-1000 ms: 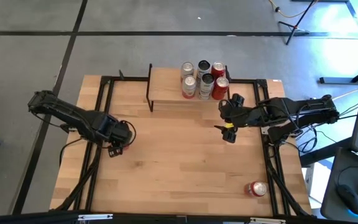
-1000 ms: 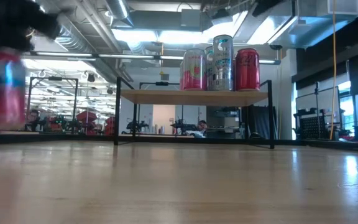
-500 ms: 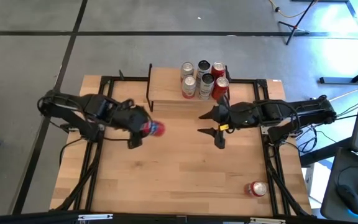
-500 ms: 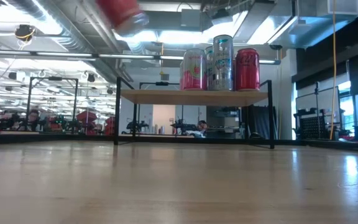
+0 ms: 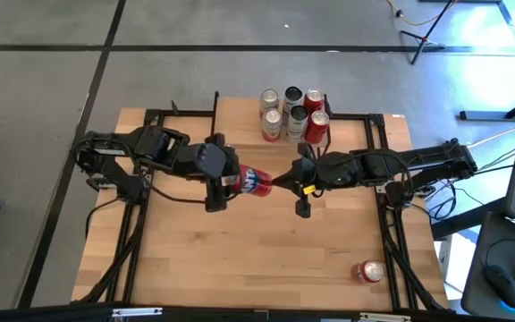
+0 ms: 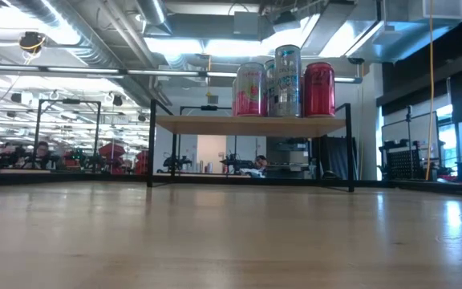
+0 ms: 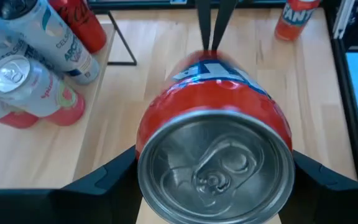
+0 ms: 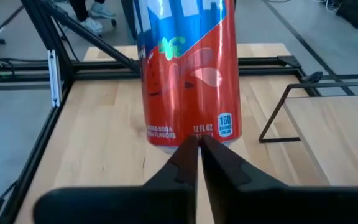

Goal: Place canned beverage on shelf
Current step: Put the left orange soda can on the shelf

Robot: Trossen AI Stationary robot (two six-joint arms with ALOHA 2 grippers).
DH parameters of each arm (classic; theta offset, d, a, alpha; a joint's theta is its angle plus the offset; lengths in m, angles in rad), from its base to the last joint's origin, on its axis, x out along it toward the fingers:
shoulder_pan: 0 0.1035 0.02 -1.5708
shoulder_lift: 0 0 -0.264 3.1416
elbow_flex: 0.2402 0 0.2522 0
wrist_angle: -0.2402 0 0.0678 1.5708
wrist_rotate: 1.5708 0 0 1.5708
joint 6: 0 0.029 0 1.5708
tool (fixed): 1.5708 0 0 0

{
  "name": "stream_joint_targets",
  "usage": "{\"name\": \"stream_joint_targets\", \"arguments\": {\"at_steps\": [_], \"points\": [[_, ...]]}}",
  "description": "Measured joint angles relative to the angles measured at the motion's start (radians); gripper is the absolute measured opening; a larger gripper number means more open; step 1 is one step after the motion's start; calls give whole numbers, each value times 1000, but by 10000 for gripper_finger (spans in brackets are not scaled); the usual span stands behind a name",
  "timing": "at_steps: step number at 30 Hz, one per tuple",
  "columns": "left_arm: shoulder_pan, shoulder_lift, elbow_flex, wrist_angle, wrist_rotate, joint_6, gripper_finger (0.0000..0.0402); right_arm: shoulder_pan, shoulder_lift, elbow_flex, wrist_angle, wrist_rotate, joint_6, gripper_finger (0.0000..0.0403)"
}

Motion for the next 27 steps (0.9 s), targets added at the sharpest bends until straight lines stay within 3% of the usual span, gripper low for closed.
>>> {"name": "stream_joint_targets", "arguments": {"at_steps": [16,27], "points": [[26,0,-1,176,-36,25,250,-2,65,0,24,15,-60,37],[195,0,-8,80,-30,191,250,-2,-62,0,-103,171,-89,37]]}}
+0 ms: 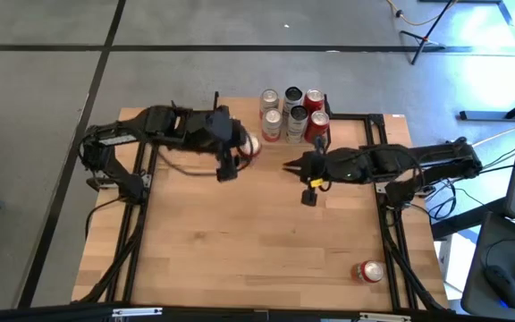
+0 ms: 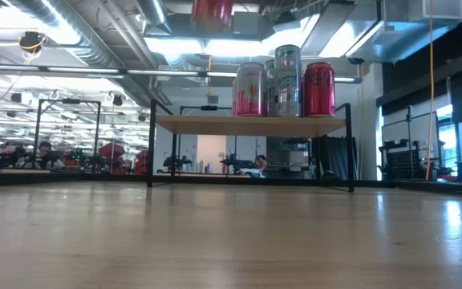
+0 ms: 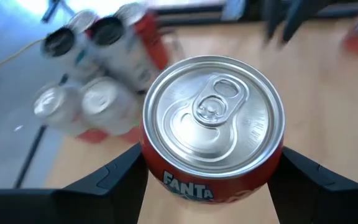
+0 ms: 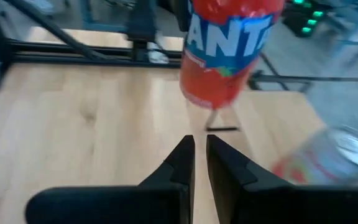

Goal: Place canned beverage on shelf
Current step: Put the left orange soda can on the shelf

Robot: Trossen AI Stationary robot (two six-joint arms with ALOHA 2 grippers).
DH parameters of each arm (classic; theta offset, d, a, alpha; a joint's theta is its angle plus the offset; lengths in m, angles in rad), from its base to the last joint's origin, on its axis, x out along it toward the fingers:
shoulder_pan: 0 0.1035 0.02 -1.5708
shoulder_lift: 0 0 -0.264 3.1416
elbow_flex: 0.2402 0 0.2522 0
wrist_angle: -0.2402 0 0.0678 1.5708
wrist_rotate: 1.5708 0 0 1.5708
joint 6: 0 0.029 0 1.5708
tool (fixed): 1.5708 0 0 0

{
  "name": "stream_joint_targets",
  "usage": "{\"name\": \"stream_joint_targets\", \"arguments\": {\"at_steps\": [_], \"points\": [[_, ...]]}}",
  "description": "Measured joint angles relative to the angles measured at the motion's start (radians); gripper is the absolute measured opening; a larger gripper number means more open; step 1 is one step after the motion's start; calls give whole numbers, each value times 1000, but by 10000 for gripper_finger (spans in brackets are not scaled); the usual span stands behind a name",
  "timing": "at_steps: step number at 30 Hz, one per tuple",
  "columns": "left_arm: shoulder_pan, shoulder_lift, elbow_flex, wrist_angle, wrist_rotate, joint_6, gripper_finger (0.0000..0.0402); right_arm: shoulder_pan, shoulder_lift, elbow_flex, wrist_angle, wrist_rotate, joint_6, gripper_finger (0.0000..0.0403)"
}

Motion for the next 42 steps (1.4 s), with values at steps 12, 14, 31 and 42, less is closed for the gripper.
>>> {"name": "stream_joint_targets", "arguments": {"at_steps": [12,14,31,42], "points": [[390,-1,-226,194,244,316,251,-12,-65,0,-202,159,36,37],[457,0,-279,263,313,342,251,-26,-65,0,-229,157,59,37],[723,0,-545,588,640,437,252,-211,-65,0,-293,53,135,37],[728,4,-576,616,649,429,252,-214,-65,0,-289,46,135,37]]}}
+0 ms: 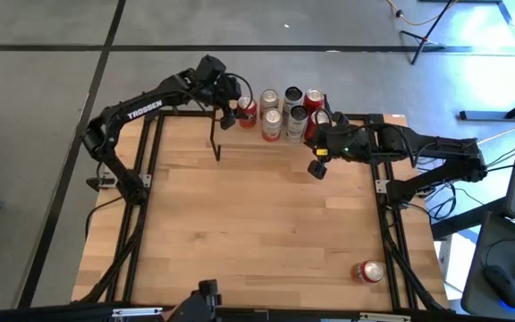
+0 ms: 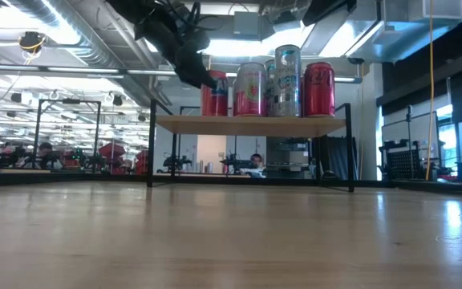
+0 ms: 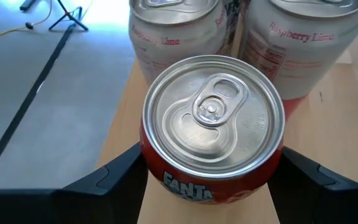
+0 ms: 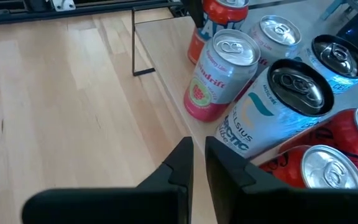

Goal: Place canned beverage on shelf
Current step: Put the left orange soda can on the shelf, then put the orange soda can aligned with the other orange soda can on the shelf

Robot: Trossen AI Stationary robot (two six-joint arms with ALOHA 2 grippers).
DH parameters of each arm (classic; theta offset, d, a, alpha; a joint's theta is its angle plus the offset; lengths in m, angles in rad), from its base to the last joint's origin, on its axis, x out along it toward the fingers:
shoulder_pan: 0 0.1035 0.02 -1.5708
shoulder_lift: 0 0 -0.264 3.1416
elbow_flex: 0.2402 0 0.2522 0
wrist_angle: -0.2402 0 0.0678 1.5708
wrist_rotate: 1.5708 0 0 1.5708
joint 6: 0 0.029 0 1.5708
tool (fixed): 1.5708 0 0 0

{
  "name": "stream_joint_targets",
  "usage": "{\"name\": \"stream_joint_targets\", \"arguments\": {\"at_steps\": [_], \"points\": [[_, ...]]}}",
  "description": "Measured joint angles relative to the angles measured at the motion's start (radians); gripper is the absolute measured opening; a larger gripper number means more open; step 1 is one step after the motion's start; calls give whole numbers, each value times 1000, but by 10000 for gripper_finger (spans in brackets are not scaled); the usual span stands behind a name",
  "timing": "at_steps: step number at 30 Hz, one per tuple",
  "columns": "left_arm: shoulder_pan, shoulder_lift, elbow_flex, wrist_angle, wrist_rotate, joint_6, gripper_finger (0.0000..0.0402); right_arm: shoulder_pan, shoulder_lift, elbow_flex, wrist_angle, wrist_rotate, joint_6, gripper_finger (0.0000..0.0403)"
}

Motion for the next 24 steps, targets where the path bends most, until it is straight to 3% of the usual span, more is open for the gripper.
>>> {"name": "stream_joint_targets", "arguments": {"at_steps": [5,11,18,24], "points": [[-1,0,-1,14,-15,1,259,0,0,0,2,0,0,37],[-9,0,-2,15,-30,8,317,0,0,0,2,0,0,37],[-64,-50,49,7,-224,-1,360,0,0,0,23,-40,0,37],[-119,-138,89,-4,-238,-49,363,0,0,0,114,-68,-1,37]]}}
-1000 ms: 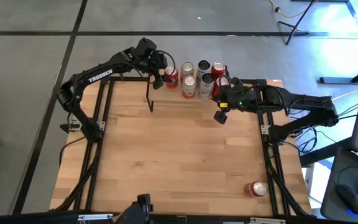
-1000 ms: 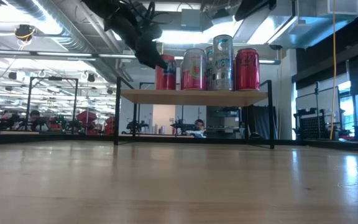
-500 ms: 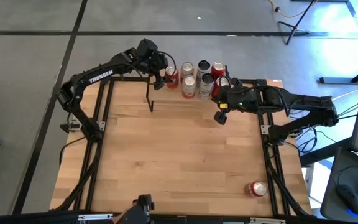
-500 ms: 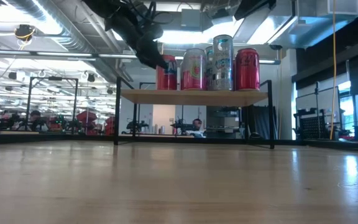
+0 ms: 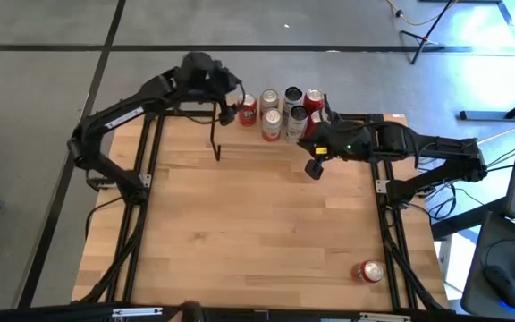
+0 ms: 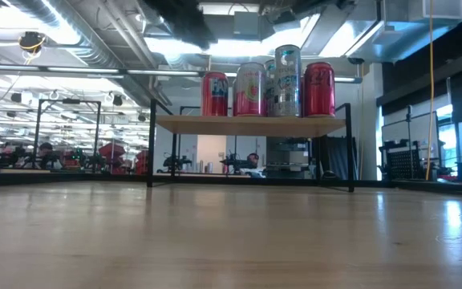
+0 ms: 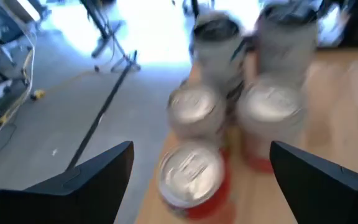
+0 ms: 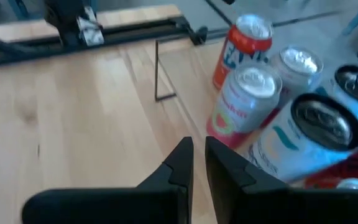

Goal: Place canned beverage on shelf
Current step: Put the orange soda can aligned with the other orange soda can on the shelf

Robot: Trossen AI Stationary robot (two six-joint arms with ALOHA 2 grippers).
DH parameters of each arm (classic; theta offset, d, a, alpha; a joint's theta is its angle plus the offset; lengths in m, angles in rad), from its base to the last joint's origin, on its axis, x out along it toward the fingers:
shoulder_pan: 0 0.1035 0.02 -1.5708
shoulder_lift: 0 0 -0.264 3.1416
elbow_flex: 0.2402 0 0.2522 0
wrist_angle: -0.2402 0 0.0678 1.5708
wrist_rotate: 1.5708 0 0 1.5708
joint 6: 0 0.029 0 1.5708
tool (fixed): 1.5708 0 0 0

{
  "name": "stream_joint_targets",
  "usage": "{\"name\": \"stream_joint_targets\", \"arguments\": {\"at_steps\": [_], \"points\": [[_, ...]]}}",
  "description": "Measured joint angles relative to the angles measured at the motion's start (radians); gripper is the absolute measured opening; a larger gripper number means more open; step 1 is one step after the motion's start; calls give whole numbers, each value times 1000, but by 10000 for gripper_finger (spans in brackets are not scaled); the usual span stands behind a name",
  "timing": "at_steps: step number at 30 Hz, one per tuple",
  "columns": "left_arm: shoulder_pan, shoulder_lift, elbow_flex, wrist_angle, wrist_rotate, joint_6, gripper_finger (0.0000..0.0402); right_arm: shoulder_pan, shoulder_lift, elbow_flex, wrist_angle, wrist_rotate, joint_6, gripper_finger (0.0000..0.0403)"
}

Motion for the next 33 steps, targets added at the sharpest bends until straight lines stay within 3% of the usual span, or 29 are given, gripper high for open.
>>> {"name": "stream_joint_targets", "arguments": {"at_steps": [6,9,14,20,25,29,33], "points": [[-94,-104,3,-22,-1,-116,363,12,1,24,-10,-45,-15,37],[-167,-138,3,-64,0,-188,363,62,-7,58,-12,-107,-47,37],[-307,-156,3,-186,-8,-287,363,160,-50,79,-37,-120,-49,37],[-505,-163,-71,-227,-84,-475,363,252,-63,79,-126,-200,7,37],[-691,-190,-149,-208,-241,-651,364,290,-55,78,-57,-227,113,39],[-828,-202,-191,-208,-346,-755,364,289,-45,78,-24,-263,212,77],[-928,-223,-194,-243,-428,-802,364,289,-37,93,-33,-308,316,162]]}}
